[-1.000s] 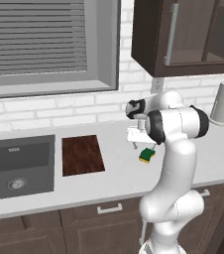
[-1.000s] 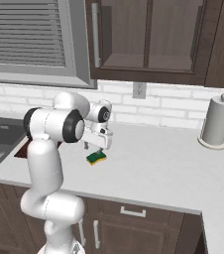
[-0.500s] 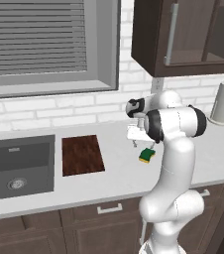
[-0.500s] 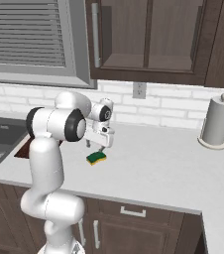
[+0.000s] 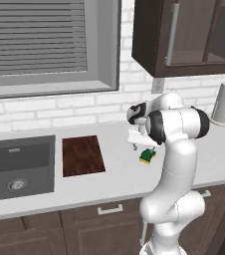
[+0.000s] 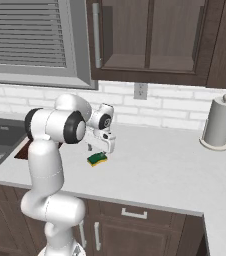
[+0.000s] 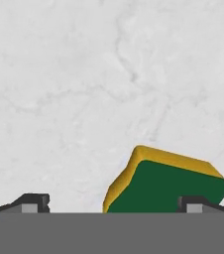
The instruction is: Pick up the sponge from the counter and clean the cutting board by briefly scrubbing or pressing down on the cutting board. Once finished, release the sponge.
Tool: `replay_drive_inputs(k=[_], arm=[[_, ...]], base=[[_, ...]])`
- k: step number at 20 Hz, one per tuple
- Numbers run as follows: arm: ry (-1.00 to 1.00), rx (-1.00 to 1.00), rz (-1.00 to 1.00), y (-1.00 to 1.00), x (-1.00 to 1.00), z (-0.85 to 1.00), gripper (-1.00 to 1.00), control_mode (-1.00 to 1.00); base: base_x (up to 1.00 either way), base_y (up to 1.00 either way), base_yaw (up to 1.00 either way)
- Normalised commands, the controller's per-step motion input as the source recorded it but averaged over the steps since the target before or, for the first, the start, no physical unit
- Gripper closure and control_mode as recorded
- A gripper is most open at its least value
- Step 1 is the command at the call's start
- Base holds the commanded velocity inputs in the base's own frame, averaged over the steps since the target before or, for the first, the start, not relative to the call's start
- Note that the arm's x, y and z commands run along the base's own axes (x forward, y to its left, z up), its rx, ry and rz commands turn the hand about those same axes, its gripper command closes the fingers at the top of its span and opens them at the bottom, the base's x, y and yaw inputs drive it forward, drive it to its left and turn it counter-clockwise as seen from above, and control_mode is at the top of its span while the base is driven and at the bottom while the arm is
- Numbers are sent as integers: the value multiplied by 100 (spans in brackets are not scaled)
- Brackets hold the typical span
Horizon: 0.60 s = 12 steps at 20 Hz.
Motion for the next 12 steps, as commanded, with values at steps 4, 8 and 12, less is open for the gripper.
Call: replay_drive_inputs(k=[4,8,12], arm=[[3,0,0,0,0,-7,-100,-100],[6,0,0,0,0,0,-100,-100],[0,0,0,0,-11,1,-100,-100]], base=[[0,0,0],[0,0,0],[0,0,0]])
